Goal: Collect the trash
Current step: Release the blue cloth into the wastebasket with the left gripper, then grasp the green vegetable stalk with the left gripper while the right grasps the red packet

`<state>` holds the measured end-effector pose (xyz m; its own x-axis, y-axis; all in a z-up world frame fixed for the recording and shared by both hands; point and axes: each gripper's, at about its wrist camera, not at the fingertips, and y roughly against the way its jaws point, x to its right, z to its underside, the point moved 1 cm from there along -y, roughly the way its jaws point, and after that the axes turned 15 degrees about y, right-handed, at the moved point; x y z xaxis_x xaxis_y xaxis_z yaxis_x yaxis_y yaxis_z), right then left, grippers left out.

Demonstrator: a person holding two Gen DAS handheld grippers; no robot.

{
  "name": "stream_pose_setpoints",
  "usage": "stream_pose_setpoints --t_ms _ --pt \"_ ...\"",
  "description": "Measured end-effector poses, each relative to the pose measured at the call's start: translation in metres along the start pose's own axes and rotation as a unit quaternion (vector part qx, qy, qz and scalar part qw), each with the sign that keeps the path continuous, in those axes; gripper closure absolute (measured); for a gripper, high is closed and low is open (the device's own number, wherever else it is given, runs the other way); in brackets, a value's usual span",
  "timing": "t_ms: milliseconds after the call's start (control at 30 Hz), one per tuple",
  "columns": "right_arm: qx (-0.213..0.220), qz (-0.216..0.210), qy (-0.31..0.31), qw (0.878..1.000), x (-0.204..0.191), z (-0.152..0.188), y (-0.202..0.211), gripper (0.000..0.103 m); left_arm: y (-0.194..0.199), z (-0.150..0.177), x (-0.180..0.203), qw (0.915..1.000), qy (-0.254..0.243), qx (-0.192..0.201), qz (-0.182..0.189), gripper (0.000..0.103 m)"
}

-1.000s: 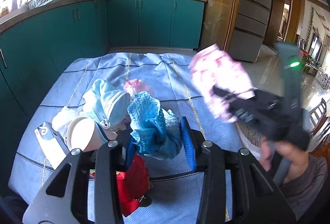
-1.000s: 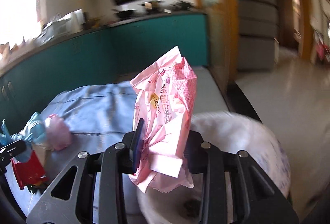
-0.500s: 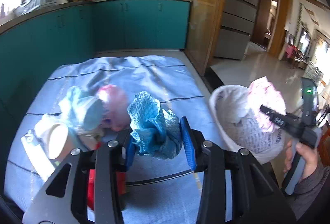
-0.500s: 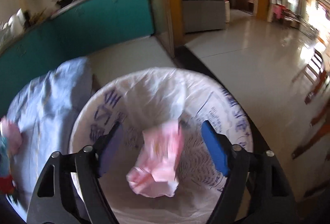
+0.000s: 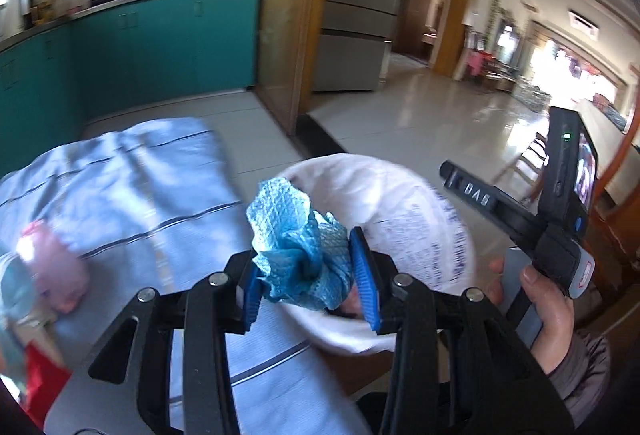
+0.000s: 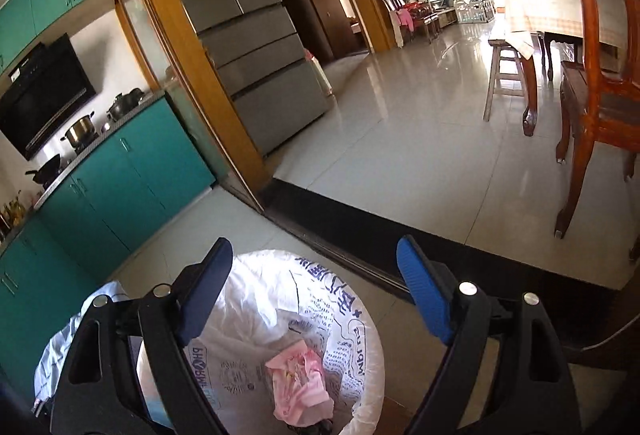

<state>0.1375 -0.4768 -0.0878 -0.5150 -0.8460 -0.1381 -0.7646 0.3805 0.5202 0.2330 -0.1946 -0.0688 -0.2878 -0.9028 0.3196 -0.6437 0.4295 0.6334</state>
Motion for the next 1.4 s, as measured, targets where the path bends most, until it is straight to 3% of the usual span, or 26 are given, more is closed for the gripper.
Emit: stream_pose_setpoints --t_ms 133,200,233,367,433,500,533,567,600,633,667,700,767,867,933,1000,1067,1100,1167,1300,1400 --pt "-0.004 -0.017 0.031 0.999 -0.015 0.002 -0.002 0.019 -0.025 -0.003 0.021 0.9985 -0.015 -0.023 0.047 0.059" --pt "-0.001 -0.025 0.050 0.998 -0.027 0.005 -0.001 0.020 -0.038 -0.002 0.032 0.9974 -0.025 -0.022 0.064 0.038" --pt "0.001 -0.030 0.059 0.998 -0.032 0.007 -0.001 0.020 -0.042 -0.002 0.037 0.9977 -0.032 -0.009 0.059 0.020" --pt "0.007 -0.067 0.115 0.991 -0.065 0.013 0.004 0.020 -0.036 0.002 0.038 0.9978 -0.058 0.013 0.030 0.017" --pt "0.012 -0.121 0.147 0.982 -0.090 0.017 0.013 0.019 -0.019 0.003 0.028 0.9977 -0.060 0.033 0.000 0.017" --pt "0.000 -0.205 0.189 0.960 -0.122 0.024 0.021 0.017 -0.003 0.001 0.012 0.9966 -0.057 0.053 -0.025 0.017" --pt "0.000 -0.205 0.189 0.960 -0.122 0.024 0.021 0.016 0.008 0.001 0.004 0.9958 -0.054 0.063 -0.040 0.017" --pt "-0.010 -0.249 0.215 0.945 -0.140 0.031 0.026 0.016 0.020 0.001 -0.007 0.9946 -0.047 0.074 -0.056 0.016" --pt "-0.025 -0.307 0.255 0.916 -0.167 0.043 0.035 0.016 0.033 0.002 -0.019 0.9929 -0.039 0.084 -0.075 0.016" --pt "-0.035 -0.344 0.284 0.894 -0.186 0.053 0.043 0.016 0.042 0.002 -0.027 0.9912 -0.034 0.090 -0.091 0.016" --pt "-0.047 -0.389 0.323 0.862 -0.211 0.069 0.056 0.016 0.057 0.004 -0.044 0.9869 -0.025 0.101 -0.123 0.016" --pt "-0.054 -0.418 0.349 0.837 -0.228 0.079 0.065 0.016 0.069 0.006 -0.055 0.9836 -0.019 0.108 -0.144 0.016" --pt "-0.069 -0.490 0.386 0.779 -0.264 0.105 0.093 0.016 0.093 0.010 -0.084 0.9746 -0.005 0.123 -0.187 0.016" --pt "-0.085 -0.561 0.424 0.706 -0.302 0.130 0.129 0.016 0.133 0.019 -0.134 0.9536 0.032 0.139 -0.265 0.015" --pt "-0.078 -0.574 0.457 0.675 -0.319 0.144 0.151 0.010 0.157 0.028 -0.174 0.9350 0.073 0.135 -0.319 0.015" --pt "-0.060 -0.566 0.493 0.658 -0.338 0.162 0.165 0.010 0.176 0.037 -0.207 0.9209 0.114 0.125 -0.351 0.015" --pt "-0.054 -0.543 0.519 0.659 -0.348 0.175 0.164 0.010 0.186 0.046 -0.234 0.9083 0.149 0.113 -0.374 0.015" --pt "-0.054 -0.526 0.528 0.665 -0.354 0.180 0.161 0.010 0.189 0.051 -0.247 0.9025 0.165 0.103 -0.384 0.015" --pt "-0.067 -0.510 0.519 0.682 -0.356 0.178 0.143 0.010 0.193 0.061 -0.263 0.8991 0.189 0.088 -0.385 0.015" --pt "-0.115 -0.519 0.427 0.731 -0.344 0.140 0.096 0.010 0.190 0.067 -0.269 0.9025 0.199 0.076 -0.374 0.015" --pt "-0.114 -0.460 0.412 0.778 -0.337 0.122 0.064 0.010 0.189 0.069 -0.265 0.9086 0.193 0.079 -0.362 0.015"
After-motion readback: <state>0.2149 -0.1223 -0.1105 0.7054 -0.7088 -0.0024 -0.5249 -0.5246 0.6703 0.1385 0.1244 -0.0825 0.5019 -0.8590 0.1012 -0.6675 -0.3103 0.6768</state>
